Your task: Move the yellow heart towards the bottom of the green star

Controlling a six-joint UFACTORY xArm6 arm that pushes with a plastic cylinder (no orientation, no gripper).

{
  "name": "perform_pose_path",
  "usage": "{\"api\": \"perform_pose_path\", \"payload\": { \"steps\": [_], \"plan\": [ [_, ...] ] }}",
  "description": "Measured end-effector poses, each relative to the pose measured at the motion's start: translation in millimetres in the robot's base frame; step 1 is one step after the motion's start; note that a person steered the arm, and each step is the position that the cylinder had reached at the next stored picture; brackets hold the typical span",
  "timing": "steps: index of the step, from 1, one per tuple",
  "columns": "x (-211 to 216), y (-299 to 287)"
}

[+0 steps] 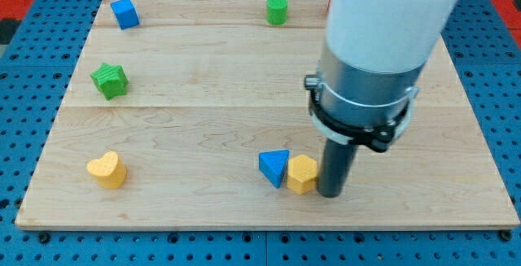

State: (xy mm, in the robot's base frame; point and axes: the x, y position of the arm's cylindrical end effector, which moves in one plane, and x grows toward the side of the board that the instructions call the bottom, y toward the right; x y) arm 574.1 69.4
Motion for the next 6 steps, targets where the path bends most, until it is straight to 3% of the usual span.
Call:
{"api": "perform_pose_path", "payload": {
  "steps": [1,2,3,4,5,6],
  "plan": [
    [-3.5,-69.4],
    [-8.6,-97.1],
    [16.3,-136.9],
    [18.1,-232.7],
    [12.3,-275.5],
    [-22.2,-234.3]
  ]
}}
